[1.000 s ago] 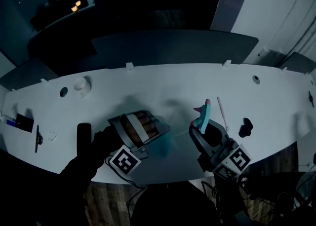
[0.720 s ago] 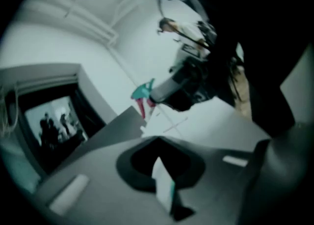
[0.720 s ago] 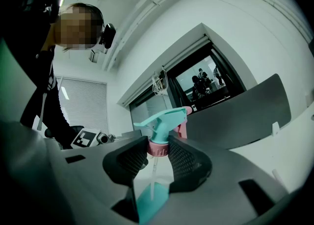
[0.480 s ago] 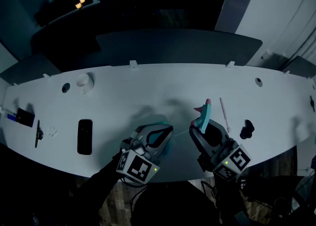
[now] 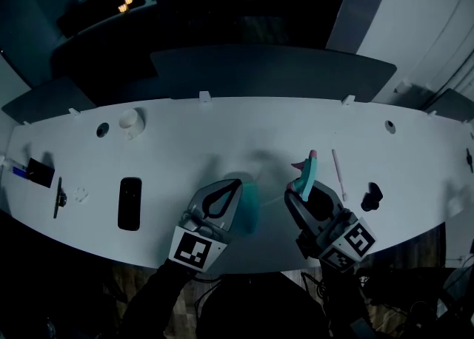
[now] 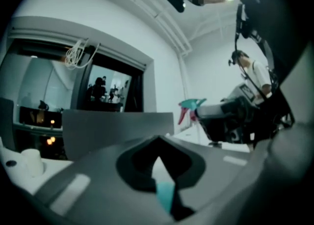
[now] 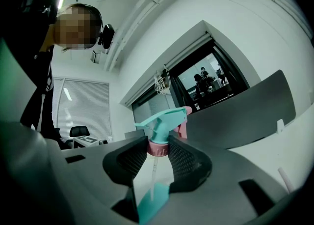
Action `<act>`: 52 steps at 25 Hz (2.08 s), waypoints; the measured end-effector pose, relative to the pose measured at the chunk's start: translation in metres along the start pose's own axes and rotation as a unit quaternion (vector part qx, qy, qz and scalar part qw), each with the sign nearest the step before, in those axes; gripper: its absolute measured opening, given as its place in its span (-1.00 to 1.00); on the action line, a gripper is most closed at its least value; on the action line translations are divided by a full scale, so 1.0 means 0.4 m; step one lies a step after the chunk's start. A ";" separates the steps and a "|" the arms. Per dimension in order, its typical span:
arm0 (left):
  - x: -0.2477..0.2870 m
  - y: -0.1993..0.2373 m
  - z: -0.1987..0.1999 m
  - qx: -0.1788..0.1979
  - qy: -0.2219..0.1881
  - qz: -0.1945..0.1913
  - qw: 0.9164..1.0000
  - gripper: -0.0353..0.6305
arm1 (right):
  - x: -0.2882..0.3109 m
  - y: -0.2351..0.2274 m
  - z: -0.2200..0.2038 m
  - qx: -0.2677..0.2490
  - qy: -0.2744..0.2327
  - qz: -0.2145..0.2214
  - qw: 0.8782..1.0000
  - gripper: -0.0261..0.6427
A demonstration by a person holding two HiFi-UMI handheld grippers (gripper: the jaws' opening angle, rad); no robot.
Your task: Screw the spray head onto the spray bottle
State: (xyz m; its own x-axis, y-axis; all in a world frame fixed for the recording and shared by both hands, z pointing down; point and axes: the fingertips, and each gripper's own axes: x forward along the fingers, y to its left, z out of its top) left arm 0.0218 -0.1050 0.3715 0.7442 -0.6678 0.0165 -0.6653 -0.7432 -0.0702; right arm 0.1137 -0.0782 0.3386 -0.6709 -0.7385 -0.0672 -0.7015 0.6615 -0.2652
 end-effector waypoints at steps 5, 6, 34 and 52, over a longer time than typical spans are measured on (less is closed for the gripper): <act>-0.026 0.008 -0.058 0.040 0.060 -0.018 0.997 -0.58 | -0.007 0.002 -0.002 0.001 0.001 -0.004 1.000 -0.56; -0.026 0.001 -0.059 0.060 0.065 -0.029 0.996 -0.55 | -0.008 0.003 -0.002 0.002 0.000 -0.005 1.000 -0.56; 0.005 -0.129 -0.366 0.717 0.260 -0.443 0.472 -0.02 | -0.048 -0.014 0.000 -0.003 0.004 -0.026 1.000 -0.56; 0.119 -0.204 -0.316 0.724 0.201 -0.431 0.500 -0.06 | -0.077 -0.090 0.029 0.014 -0.010 -0.051 0.999 -0.56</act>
State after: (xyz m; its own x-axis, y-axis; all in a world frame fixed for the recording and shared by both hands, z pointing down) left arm 0.1042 -0.0814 0.5039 0.4525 -0.2960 0.8412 0.8487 -0.1466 -0.5081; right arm 0.1623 -0.0807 0.3392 -0.5909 -0.8047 -0.0578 -0.7588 0.5787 -0.2987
